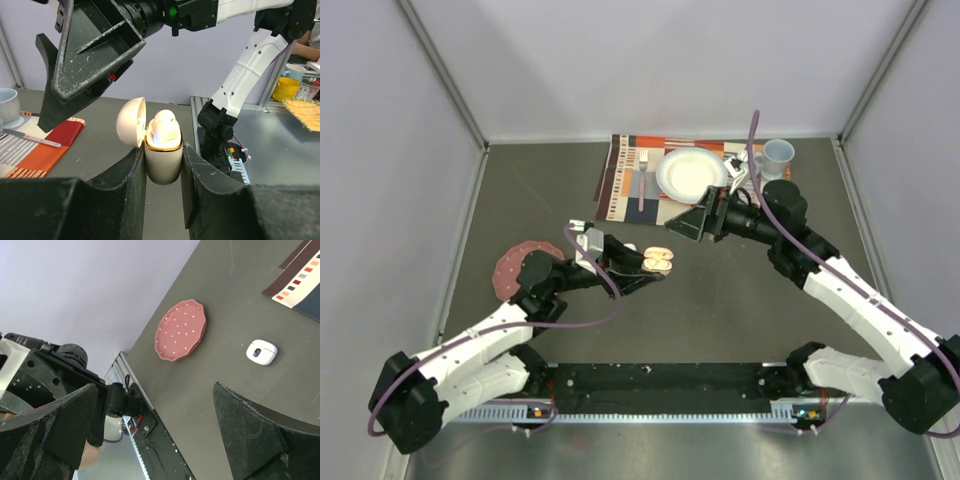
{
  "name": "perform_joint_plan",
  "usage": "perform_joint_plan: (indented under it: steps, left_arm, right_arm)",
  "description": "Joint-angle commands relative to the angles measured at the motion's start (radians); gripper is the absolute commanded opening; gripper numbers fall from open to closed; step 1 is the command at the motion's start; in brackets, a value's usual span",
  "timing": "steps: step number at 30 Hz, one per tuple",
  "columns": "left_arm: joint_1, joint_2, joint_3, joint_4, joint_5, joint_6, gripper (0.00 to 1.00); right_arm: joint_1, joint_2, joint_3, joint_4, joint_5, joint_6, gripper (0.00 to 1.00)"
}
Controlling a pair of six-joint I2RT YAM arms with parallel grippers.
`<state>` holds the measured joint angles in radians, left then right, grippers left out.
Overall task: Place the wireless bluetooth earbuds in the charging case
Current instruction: Close the charging case with the earbuds.
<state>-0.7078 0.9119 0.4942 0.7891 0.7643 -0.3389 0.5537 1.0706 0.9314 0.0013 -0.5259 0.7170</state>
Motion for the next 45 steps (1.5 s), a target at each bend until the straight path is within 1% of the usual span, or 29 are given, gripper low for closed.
perform_joint_plan:
  steps: [1,3,8,15,25,32,40,45]
  left_arm:
    - [-0.005,0.007,0.043,0.073,0.009,-0.005,0.0]
    - [-0.005,0.013,0.043,0.071,0.007,-0.003,0.0]
    - [-0.005,0.038,0.052,0.075,0.006,-0.003,0.0]
    - [-0.009,0.05,0.046,0.093,-0.036,0.001,0.0]
    - [-0.009,0.07,0.061,0.081,-0.043,0.014,0.0]
    - [-0.007,0.082,0.064,0.079,-0.053,0.021,0.0]
    - [-0.009,0.067,0.043,0.075,-0.102,0.035,0.0]
    - [-0.007,0.065,0.037,0.075,-0.118,0.038,0.0]
  right_arm:
    - [0.026,0.011,0.067,-0.027,0.012,-0.048,0.99]
    - [0.028,0.009,0.072,-0.044,0.029,-0.062,0.99]
    - [0.054,0.025,0.121,-0.165,0.112,-0.125,0.99]
    - [0.077,0.051,0.153,-0.207,0.139,-0.154,0.99]
    - [0.089,0.065,0.196,-0.276,0.126,-0.205,0.99]
    - [0.089,0.058,0.201,-0.288,0.11,-0.217,0.99]
    - [0.091,0.051,0.21,-0.317,0.064,-0.257,0.99]
    - [0.089,0.042,0.21,-0.327,0.069,-0.264,0.99]
